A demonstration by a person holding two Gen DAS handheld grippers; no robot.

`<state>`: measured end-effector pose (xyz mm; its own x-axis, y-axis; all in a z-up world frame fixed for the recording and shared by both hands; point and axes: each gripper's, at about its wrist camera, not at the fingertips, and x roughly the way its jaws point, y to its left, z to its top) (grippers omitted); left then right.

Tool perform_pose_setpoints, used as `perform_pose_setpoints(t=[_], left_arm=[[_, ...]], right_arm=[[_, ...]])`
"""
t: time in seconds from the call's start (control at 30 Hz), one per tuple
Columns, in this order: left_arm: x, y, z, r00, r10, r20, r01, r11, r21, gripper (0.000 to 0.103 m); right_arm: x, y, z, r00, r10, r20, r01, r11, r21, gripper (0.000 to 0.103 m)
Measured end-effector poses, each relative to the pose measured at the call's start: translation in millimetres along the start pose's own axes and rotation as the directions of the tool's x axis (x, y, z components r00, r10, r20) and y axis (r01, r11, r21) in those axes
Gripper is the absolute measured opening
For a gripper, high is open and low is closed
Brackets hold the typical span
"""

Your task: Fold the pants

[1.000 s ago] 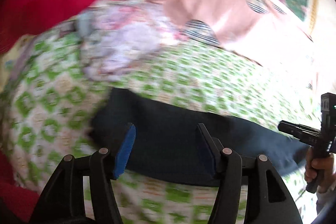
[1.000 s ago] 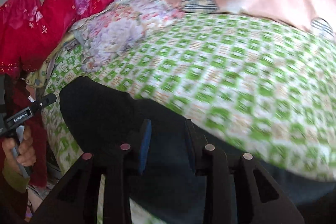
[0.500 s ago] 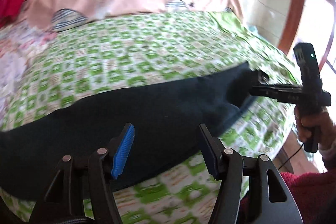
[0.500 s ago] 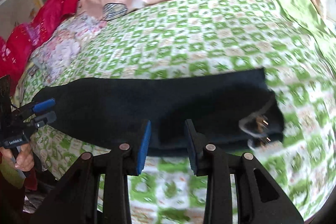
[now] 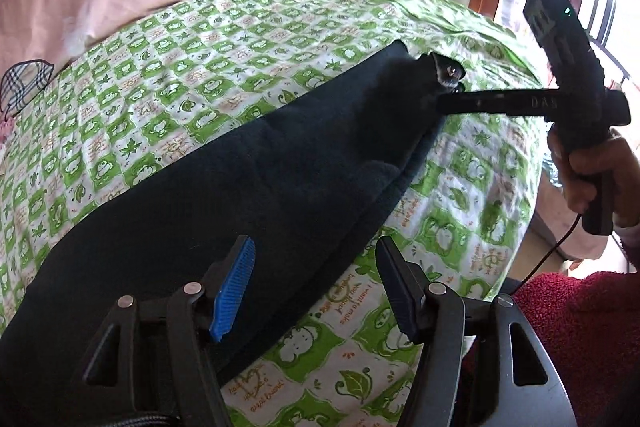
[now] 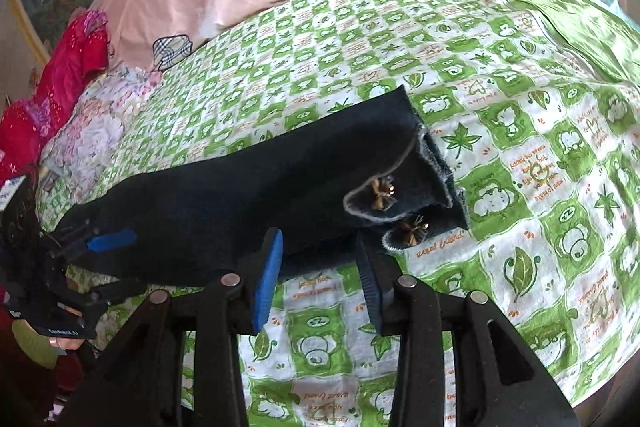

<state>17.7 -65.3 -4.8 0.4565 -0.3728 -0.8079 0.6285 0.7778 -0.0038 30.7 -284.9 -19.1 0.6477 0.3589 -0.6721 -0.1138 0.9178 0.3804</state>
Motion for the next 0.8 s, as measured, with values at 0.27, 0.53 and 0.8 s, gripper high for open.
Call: perform_pose_setpoints(t=[0.27, 0.53, 0.8], left_arm=[[25, 0, -1, 0.995, 0.021, -0.100, -0.016, 0.999, 0.051, 0.037], [29, 9, 2, 0.994, -0.004, -0.108, 0.007, 1.000, 0.031, 0.017], [23, 7, 4, 0.995, 0.005, -0.103, 0.000, 0.999, 0.050, 0.006]], right_arm=[[6, -16, 4, 1.000, 0.013, 0.015, -0.014, 0.996, 0.090, 0.039], [6, -20, 1, 1.000, -0.004, 0.028, 0.002, 0.995, 0.097, 0.013], [-11, -12, 7, 0.996, -0.009, 0.084, 0.005, 0.999, 0.048, 0.005]])
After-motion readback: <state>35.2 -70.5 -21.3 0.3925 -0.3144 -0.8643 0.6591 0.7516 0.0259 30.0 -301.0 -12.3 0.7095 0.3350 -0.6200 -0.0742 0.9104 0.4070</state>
